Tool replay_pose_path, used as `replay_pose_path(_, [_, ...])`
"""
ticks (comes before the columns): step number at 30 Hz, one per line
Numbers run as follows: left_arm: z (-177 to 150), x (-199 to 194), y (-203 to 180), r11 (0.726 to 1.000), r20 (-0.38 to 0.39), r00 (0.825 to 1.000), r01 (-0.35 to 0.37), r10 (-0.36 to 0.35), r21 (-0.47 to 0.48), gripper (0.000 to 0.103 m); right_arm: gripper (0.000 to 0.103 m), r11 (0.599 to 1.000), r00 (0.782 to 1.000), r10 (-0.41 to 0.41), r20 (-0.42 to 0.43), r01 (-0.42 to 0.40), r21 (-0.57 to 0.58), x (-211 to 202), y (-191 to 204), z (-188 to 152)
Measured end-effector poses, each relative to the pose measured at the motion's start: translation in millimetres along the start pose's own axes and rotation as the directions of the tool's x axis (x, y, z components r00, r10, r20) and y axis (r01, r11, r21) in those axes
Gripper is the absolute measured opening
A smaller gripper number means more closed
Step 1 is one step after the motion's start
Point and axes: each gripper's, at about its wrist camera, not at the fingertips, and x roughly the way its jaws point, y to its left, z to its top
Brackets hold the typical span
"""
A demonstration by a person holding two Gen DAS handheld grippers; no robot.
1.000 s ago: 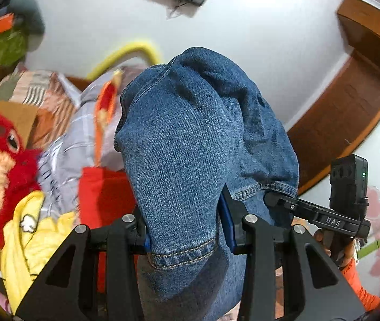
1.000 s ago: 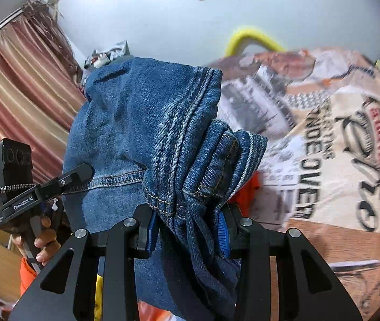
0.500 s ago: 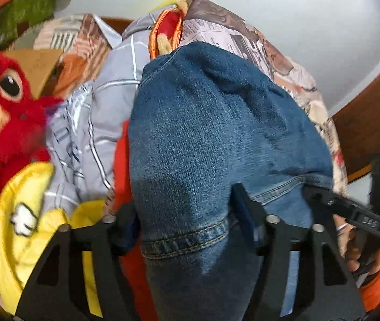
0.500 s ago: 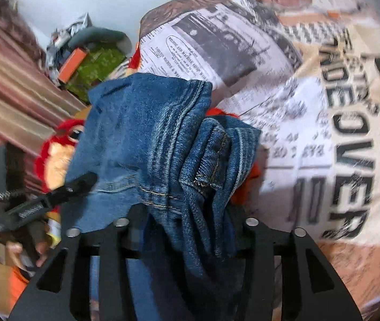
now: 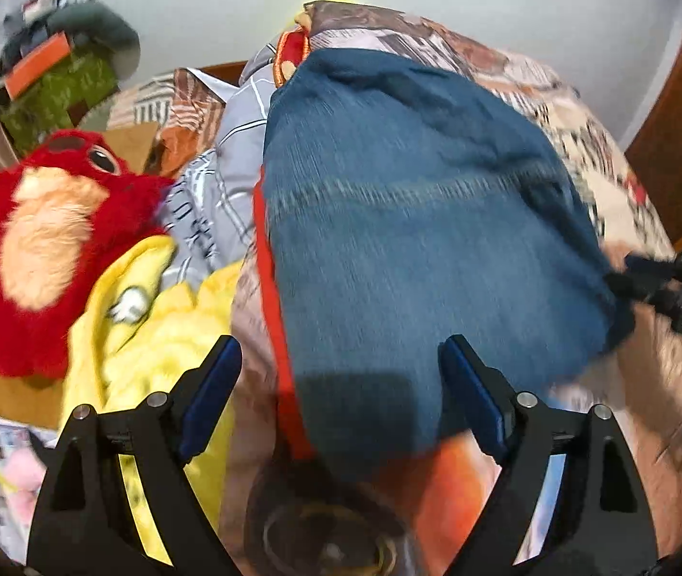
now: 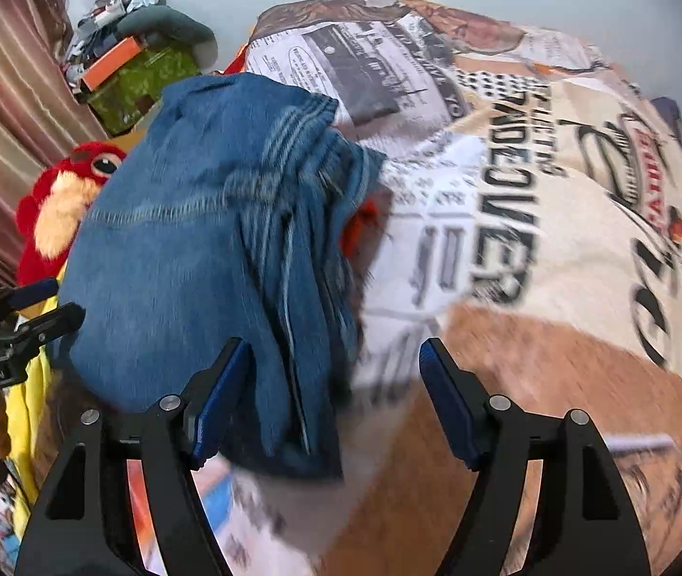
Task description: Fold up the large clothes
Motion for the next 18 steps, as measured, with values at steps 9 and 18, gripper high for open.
replay_pose_path(9, [-17.3, -99.6, -27.3, 1.0, 0.146, 0.989, -0.024, 0.023, 0.004, 0.085, 0.07, 1.0, 0.991, 0.001, 0.134, -0.002, 0.004, -93.1, 8.5, -23.5])
replay_pose_path(18, [-31.6, -277.3, -60.4, 1.0, 0.528, 0.849, 0.016, -0.017, 0.006, 0.085, 0.07, 0.996, 0.86, 0.056, 0.508, -0.016, -0.084, -245.9, 58.2, -41.4])
